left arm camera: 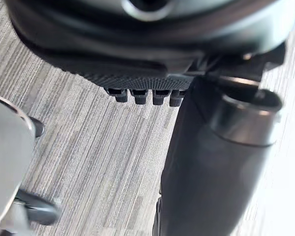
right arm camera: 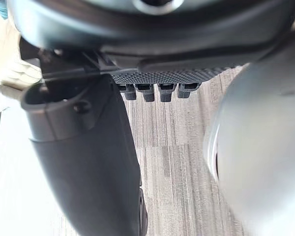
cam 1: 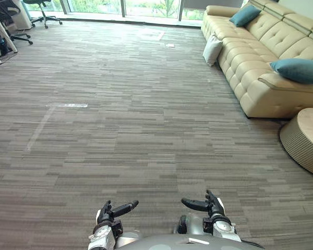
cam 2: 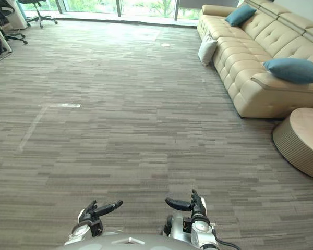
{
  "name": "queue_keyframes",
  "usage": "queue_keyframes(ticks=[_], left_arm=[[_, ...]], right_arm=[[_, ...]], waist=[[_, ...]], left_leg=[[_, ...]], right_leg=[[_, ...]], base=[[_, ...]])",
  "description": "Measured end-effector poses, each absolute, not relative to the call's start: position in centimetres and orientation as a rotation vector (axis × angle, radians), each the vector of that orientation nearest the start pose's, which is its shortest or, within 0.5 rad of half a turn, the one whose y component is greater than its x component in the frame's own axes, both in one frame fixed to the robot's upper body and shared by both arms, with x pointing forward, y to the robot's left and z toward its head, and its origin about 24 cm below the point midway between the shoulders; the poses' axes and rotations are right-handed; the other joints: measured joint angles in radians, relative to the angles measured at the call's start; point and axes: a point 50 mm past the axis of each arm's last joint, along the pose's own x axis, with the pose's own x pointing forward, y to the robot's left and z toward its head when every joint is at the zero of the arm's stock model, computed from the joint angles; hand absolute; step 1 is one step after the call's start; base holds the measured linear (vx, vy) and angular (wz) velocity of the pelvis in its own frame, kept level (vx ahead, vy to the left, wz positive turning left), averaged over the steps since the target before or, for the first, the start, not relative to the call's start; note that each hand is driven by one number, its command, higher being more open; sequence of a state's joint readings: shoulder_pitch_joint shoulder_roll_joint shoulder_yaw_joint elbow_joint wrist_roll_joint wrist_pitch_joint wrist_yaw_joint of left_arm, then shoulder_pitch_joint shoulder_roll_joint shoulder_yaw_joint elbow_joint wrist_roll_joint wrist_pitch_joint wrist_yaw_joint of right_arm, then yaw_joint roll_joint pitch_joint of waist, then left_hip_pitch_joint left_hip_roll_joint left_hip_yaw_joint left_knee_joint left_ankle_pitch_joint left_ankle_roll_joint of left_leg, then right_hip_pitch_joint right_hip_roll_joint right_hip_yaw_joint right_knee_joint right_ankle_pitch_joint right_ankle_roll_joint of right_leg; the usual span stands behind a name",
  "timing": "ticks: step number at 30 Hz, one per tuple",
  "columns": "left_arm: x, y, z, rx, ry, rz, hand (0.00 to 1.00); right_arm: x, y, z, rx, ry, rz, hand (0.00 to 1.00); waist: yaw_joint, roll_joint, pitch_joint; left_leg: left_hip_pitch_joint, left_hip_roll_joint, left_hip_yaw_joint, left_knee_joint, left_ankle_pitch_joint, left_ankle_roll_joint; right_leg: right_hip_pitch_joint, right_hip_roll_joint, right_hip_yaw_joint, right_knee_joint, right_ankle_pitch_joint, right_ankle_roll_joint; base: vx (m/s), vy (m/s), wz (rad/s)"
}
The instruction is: Pick up cushions and gather them together orderly.
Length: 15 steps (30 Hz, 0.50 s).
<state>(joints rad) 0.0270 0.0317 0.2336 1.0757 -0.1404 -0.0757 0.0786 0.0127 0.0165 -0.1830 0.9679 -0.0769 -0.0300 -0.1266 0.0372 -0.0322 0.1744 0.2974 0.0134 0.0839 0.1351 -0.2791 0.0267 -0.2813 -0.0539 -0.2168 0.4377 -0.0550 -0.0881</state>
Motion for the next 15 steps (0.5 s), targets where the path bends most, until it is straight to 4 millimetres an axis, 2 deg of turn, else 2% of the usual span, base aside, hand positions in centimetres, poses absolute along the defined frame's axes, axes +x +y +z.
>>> queue_keyframes(ticks=[1,3,4,5,6,7,8,9,11,12,13,14,15], left_arm=[[11.4,19.2,-15.7,-0.169,1.009,0.376,1.0],[11.1,18.7,-15.9,-0.165,1.02,0.355,1.0],[10.9,18.6,-15.9,-0.168,1.025,0.356,1.0],[10.9,18.7,-15.9,-0.179,1.022,0.367,1.0],[11.1,18.8,-15.8,-0.186,1.013,0.372,1.0],[11.0,18.7,-15.8,-0.189,1.007,0.377,1.0],[10.9,19.0,-15.7,-0.201,0.999,0.396,1.0],[11.2,19.1,-15.6,-0.209,0.984,0.408,1.0],[11.7,19.7,-15.2,-0.198,0.951,0.413,1.0],[12.0,19.7,-15.0,-0.201,0.934,0.417,1.0],[12.3,19.6,-14.9,-0.204,0.914,0.415,1.0],[12.6,19.6,-14.7,-0.206,0.897,0.413,1.0],[12.6,19.6,-14.7,-0.208,0.89,0.413,1.0]], right_arm=[[13.5,-18.0,-14.8,-0.032,0.967,-0.26,1.0],[12.9,-19.2,-15.0,-0.037,0.995,-0.3,1.0],[12.6,-19.3,-15.1,-0.038,1.004,-0.308,1.0],[12.4,-19.3,-15.1,-0.047,1.01,-0.302,1.0],[12.2,-19.3,-15.2,-0.051,1.014,-0.298,1.0],[12.2,-19.5,-15.2,-0.057,1.017,-0.295,1.0],[12.2,-19.4,-15.2,-0.059,1.02,-0.291,1.0],[12.2,-19.1,-15.3,-0.065,1.027,-0.276,1.0],[12.1,-18.4,-15.4,-0.08,1.035,-0.237,1.0],[12.2,-18.1,-15.4,-0.079,1.035,-0.227,1.0],[12.2,-17.8,-15.4,-0.075,1.034,-0.221,1.0],[12.2,-17.4,-15.5,-0.065,1.036,-0.216,1.0],[12.3,-17.2,-15.4,-0.063,1.035,-0.211,1.0]], waist=[[0.011,0.013,0.004],[0.009,0.033,0.002],[0.007,0.04,-0.003],[0.003,0.045,-0.006],[0.005,0.049,-0.005],[0.013,0.061,-0.003],[0.013,0.066,-0.001],[0.018,0.057,0.005],[0.034,0.039,0.01],[0.043,0.031,0.014],[0.055,0.03,0.016],[0.068,0.028,0.016],[0.069,0.028,0.018]], left_leg=[[0.002,0.007,-0.023,0.013,0.005,-0.006],[-0.008,0.014,-0.067,0.095,0.015,-0.024],[-0.023,0.021,-0.078,0.15,0.02,-0.035],[-0.088,0.03,-0.103,0.319,0.04,-0.081],[-0.164,0.04,-0.126,0.495,0.085,-0.151],[-0.259,0.075,-0.129,0.709,0.115,-0.214],[-0.321,0.1,-0.117,0.83,0.107,-0.201],[-0.395,0.121,-0.092,0.923,0.084,-0.168],[-0.489,0.138,-0.033,0.913,0.049,-0.123],[-0.525,0.143,-0.005,0.874,0.032,-0.096],[-0.567,0.148,0.031,0.779,0.018,-0.085],[-0.596,0.145,0.066,0.594,0.02,-0.085],[-0.609,0.137,0.068,0.488,0.031,-0.081]], right_leg=[[-0.003,-0.005,-0.007,0.042,-0.038,-0.008],[0.011,-0.018,-0.025,0.119,-0.121,-0.027],[0.031,-0.013,-0.033,0.114,-0.138,-0.027],[0.084,-0.002,-0.048,0.074,-0.164,-0.023],[0.129,0.013,-0.053,0.031,-0.172,-0.02],[0.189,0.046,-0.052,-0.027,-0.173,-0.022],[0.239,0.067,-0.051,-0.064,-0.177,-0.028],[0.311,0.083,-0.047,-0.113,-0.181,-0.034],[0.398,0.088,-0.021,-0.18,-0.181,-0.032],[0.427,0.088,0.0,-0.202,-0.18,-0.03],[0.46,0.085,0.021,-0.236,-0.177,-0.019],[0.497,0.072,0.049,-0.271,-0.182,-0.003],[0.516,0.064,0.06,-0.288,-0.19,0.008]], base=[[0.53,-0.161,0.4],[0.61,-0.207,0.32],[0.67,-0.243,0.38],[0.63,-0.233,0.32],[0.49,-0.177,0.22],[0.46,-0.133,0.04],[0.42,-0.082,-0.08],[0.41,-0.063,-0.14],[0.37,-0.03,-0.34],[0.43,0.02,-0.6],[0.36,0.057,-0.76],[0.38,0.116,-0.68],[0.43,0.17,-0.54]])
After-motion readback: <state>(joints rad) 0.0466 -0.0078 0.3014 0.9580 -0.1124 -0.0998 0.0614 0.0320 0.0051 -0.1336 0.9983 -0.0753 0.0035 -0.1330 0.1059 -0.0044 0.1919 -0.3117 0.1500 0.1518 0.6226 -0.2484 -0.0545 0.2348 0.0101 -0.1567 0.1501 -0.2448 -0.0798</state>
